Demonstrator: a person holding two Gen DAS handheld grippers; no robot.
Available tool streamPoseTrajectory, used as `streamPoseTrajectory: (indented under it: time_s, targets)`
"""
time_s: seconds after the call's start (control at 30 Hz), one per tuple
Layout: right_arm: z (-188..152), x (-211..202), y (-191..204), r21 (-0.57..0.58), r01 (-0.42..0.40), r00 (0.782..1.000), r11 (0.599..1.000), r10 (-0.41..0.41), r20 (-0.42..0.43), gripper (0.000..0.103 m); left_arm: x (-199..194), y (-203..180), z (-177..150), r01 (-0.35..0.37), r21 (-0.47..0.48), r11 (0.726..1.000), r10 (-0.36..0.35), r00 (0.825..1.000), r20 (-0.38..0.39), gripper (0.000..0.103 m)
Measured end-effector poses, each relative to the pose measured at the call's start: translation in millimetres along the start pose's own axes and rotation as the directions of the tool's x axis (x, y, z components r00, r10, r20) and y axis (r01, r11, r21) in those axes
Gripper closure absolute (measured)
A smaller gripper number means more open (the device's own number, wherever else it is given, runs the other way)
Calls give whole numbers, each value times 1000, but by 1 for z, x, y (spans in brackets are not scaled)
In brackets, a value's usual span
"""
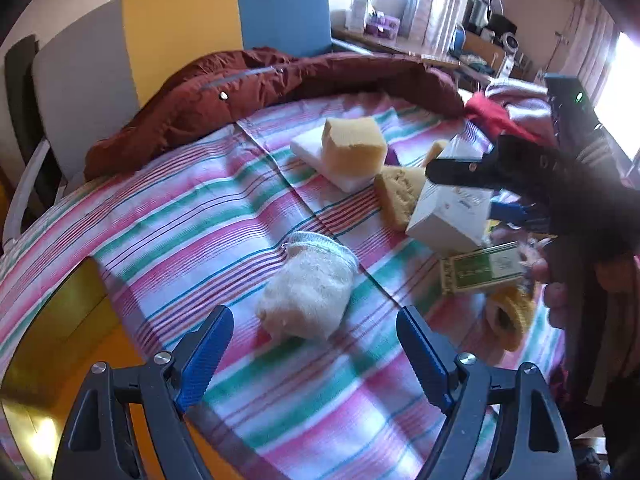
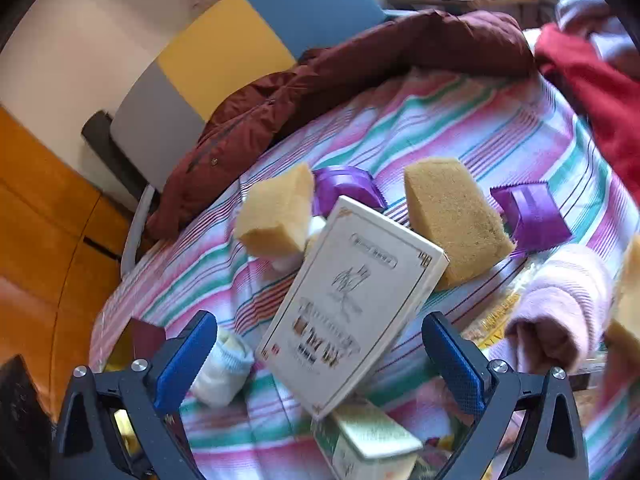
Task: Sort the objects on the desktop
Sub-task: 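Grasp the white sock with the left tool while the right tool grasps the white box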
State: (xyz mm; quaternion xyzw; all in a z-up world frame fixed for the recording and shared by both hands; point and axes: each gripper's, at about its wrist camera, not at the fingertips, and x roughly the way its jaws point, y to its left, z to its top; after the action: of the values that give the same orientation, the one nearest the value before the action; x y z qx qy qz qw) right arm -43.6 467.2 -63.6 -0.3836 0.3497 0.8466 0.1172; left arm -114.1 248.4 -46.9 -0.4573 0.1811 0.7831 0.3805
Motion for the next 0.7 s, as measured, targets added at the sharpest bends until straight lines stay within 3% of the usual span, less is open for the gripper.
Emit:
streamPoseTrajectory:
  time_s: [0.3, 0.4, 0.43, 0.47, 0.7]
  targets:
    - [9, 19, -13, 61, -5, 1000, 998, 6, -15, 1, 48, 4, 14, -10, -9, 1000, 9, 994, -112, 22]
    - [8, 21, -13, 46, 9, 1000, 999, -8, -18, 20, 58, 6, 17, 2, -23, 1000, -5, 989, -149, 35]
    - [8, 22, -14, 44, 8, 1000, 999, -7, -20, 28, 59, 7, 17, 3, -31, 1000, -8, 989, -149, 35]
    - [7, 23, -14, 37, 1, 1000, 999, 0, -27, 30, 57, 7, 16, 7, -41, 999, -13, 990, -144, 36]
    - [1, 13, -7, -24, -26, 1000, 999, 26, -7, 31, 33, 7, 9, 53, -81, 995, -58, 997, -57, 42]
